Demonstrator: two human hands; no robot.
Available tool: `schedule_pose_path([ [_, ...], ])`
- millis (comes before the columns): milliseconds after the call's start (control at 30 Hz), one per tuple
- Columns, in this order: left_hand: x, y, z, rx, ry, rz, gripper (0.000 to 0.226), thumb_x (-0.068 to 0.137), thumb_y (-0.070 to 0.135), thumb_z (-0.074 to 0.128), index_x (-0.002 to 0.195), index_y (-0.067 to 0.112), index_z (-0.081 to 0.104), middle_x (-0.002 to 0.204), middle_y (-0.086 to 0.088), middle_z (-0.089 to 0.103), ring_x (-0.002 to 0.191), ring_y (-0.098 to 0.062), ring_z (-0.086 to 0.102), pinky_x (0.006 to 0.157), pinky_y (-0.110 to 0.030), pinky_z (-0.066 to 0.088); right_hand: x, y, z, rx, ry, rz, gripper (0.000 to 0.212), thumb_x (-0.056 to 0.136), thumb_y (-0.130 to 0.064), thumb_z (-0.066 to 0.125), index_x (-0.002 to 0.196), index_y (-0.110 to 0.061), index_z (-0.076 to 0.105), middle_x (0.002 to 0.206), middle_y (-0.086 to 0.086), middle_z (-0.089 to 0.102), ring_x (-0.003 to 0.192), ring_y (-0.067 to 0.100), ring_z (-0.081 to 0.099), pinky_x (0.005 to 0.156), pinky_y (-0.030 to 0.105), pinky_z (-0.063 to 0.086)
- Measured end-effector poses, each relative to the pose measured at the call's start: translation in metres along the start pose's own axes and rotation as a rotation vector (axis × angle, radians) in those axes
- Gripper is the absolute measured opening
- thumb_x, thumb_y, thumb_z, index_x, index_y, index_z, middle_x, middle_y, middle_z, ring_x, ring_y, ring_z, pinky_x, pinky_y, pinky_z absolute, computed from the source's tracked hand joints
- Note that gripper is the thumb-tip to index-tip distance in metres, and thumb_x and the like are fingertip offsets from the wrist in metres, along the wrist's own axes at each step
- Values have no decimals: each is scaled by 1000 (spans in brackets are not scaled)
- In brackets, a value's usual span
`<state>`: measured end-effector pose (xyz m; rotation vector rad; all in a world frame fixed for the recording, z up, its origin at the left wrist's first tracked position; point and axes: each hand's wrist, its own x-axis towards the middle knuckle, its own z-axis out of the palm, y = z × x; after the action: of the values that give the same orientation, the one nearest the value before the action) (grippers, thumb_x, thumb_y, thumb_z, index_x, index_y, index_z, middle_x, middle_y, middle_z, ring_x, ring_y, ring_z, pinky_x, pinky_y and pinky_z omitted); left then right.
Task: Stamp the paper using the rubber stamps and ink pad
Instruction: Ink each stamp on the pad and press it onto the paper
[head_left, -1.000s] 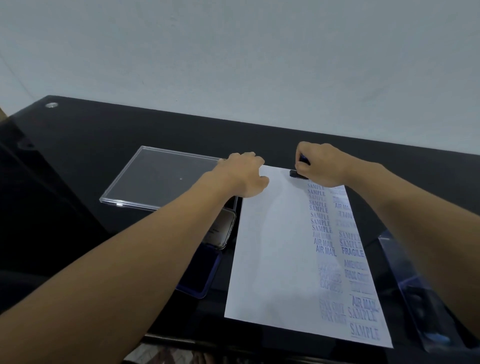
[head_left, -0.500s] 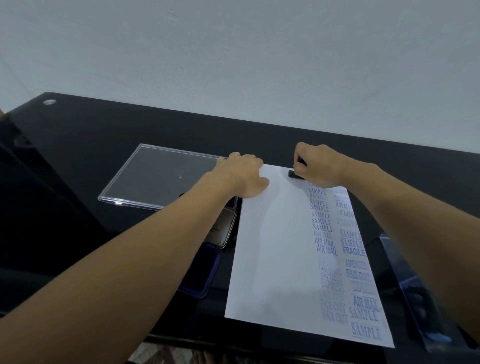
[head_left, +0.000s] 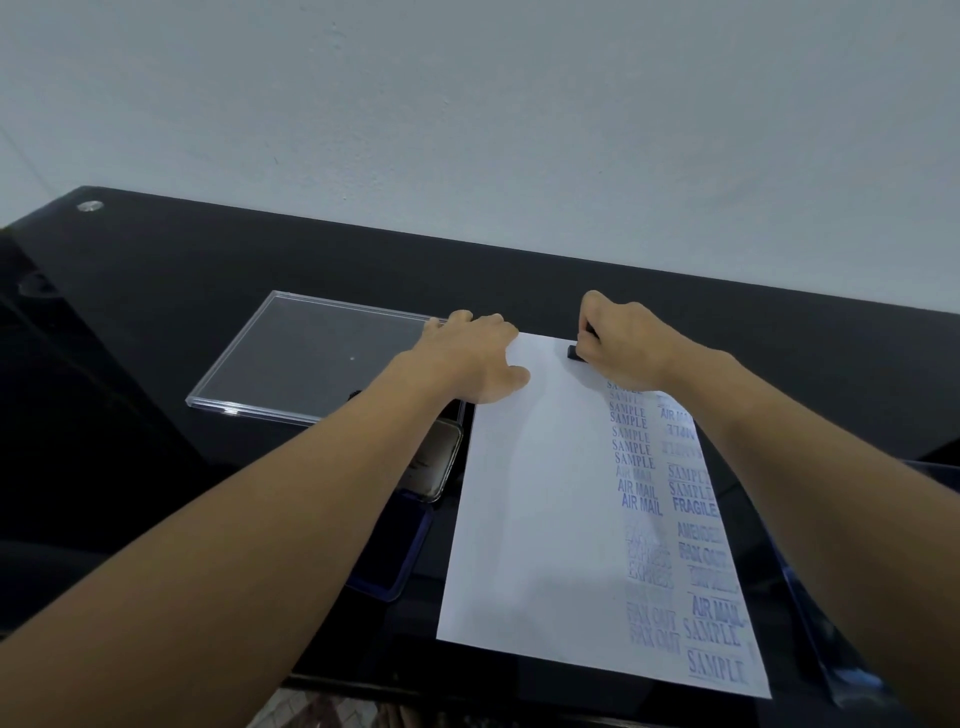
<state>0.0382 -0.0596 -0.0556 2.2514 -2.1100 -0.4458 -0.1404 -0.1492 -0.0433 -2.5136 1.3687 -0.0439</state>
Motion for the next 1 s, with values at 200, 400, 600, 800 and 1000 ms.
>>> schedule_pose_path([
  [200,2,0,2,-16,1,-4,56,96,46,44,146,20,38,154,2,33,144,-29,19,116,-52,17,2,1,2,20,16,8,11,101,-20,43,96,-10,42,75,10,54,61,20,42,55,37,37],
  [400,2,-1,3,-7,0,-5,57,97,47,43,146,20,36,154,2,32,145,-29,19,115,-52,16,3,1,3,12,15,14,12,101,-22,44,98,-10,43,77,11,55,62,20,44,56,37,38],
  [600,2,-1,3,-32,-3,-3,60,96,47,44,150,22,32,161,3,23,148,-29,13,118,-53,13,3,1,5,29,26,19,13,100,-21,45,97,-9,43,78,12,57,62,21,44,56,38,38],
  [800,2,-1,2,-29,-5,-4,57,96,46,43,147,21,35,157,2,28,146,-28,15,116,-51,14,2,0,5,31,34,23,12,99,-20,46,95,-10,42,77,11,57,61,21,46,55,37,39],
  [1000,3,0,2,-29,-14,-12,57,96,46,43,146,20,36,157,3,28,147,-28,14,116,-52,13,1,-1,5,19,40,27,12,100,-20,46,98,-8,43,77,13,57,62,21,45,56,38,39],
])
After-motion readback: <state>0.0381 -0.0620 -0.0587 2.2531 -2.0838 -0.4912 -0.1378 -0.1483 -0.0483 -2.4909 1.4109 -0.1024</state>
